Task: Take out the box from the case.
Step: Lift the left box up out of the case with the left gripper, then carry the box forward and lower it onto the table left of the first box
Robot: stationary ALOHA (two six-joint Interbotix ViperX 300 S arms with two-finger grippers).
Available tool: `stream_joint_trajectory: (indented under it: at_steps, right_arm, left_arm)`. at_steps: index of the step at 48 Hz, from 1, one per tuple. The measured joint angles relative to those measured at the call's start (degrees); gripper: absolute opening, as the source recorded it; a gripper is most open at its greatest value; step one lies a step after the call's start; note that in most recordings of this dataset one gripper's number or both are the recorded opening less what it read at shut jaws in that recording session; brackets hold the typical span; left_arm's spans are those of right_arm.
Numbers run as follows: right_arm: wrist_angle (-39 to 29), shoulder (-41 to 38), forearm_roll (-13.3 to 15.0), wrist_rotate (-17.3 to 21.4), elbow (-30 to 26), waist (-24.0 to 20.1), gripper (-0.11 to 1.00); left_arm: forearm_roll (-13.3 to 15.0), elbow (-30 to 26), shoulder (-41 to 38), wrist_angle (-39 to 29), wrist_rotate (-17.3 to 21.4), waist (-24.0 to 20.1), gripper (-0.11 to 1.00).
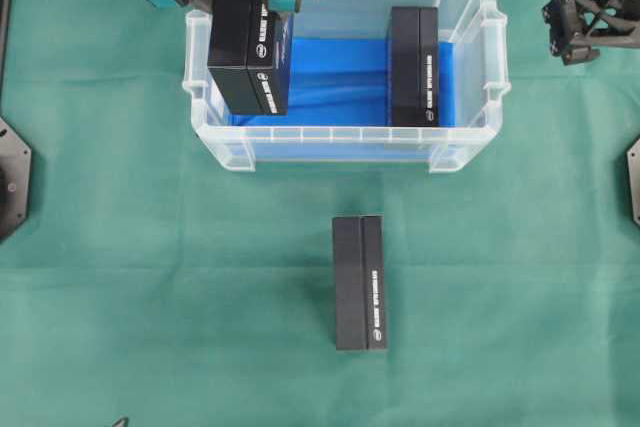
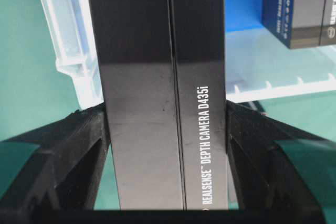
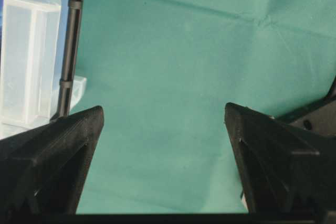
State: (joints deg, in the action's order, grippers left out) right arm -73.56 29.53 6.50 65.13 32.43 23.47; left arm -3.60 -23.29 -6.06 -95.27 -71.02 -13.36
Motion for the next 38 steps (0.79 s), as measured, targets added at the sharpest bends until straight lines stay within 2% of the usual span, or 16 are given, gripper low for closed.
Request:
stream_joint_trajectory:
  at_steps: [38]
  right_arm:
    - [0.0, 0.3, 0.0, 0.1, 0.0, 0.0, 0.90]
  left_arm:
    - [-0.1, 0.1, 0.0, 0.0, -0.4, 0.8, 0.61]
